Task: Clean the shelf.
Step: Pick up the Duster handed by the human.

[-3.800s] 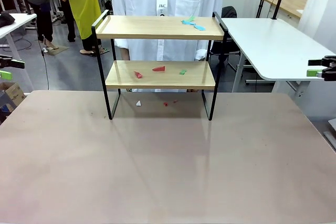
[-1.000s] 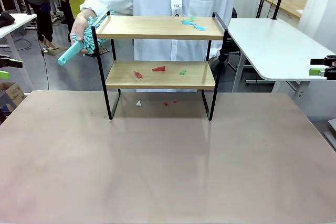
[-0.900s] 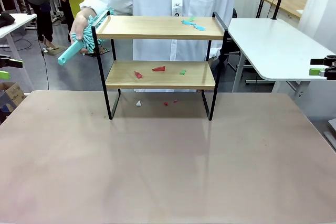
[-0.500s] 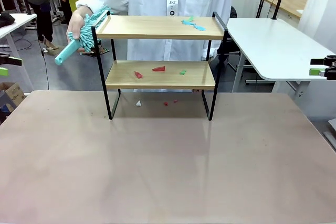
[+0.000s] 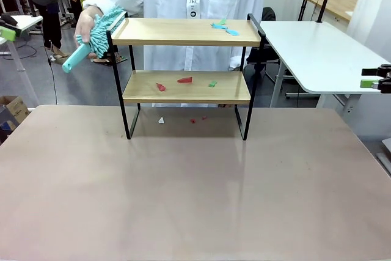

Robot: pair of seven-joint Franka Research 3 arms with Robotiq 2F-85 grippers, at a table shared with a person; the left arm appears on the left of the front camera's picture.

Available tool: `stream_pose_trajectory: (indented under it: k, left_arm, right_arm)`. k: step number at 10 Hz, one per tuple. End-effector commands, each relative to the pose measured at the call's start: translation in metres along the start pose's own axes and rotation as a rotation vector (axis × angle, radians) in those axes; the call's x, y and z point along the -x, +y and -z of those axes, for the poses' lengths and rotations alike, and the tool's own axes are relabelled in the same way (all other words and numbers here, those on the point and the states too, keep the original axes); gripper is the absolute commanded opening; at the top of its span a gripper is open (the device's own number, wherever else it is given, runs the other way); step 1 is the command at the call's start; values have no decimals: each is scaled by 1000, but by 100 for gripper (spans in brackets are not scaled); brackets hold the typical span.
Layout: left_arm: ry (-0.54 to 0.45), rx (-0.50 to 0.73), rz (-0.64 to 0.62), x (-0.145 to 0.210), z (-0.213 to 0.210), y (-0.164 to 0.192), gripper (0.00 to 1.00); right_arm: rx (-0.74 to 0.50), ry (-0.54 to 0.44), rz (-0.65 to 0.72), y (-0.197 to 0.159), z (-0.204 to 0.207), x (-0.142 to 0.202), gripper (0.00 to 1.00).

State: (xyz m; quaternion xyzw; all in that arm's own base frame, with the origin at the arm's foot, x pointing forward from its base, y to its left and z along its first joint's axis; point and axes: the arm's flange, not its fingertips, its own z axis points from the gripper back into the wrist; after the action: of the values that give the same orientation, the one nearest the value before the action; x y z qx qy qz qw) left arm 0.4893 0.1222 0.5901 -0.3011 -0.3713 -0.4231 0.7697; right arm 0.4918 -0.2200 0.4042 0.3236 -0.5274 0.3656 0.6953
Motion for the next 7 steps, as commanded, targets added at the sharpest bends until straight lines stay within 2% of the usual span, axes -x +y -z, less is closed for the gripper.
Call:
stream_pose_trajectory:
  k: [1,2,4,5,6,7]
  left_arm:
    - [105,-156,-129,-26,23,-50,100]
    - [123,-248,-139,-42,30,-69,100]
    - [207,-345,-150,-56,58,-95,100]
    - [239,-436,-172,-58,72,-94,100]
    - [251,-467,-172,-56,82,-92,100]
    - [228,-437,-182,-56,88,-83,100]
  right_arm:
    - [-3,2,-7,1,1,-3,100]
    - [-3,2,-7,1,1,-3,100]
    - [-3,2,-7,1,1,-3,100]
    - [-3,2,-7,1,1,-3,100]
    - [-3,2,-7,1,1,-3,100]
    - [-3,2,-7,1,1,-3,100]
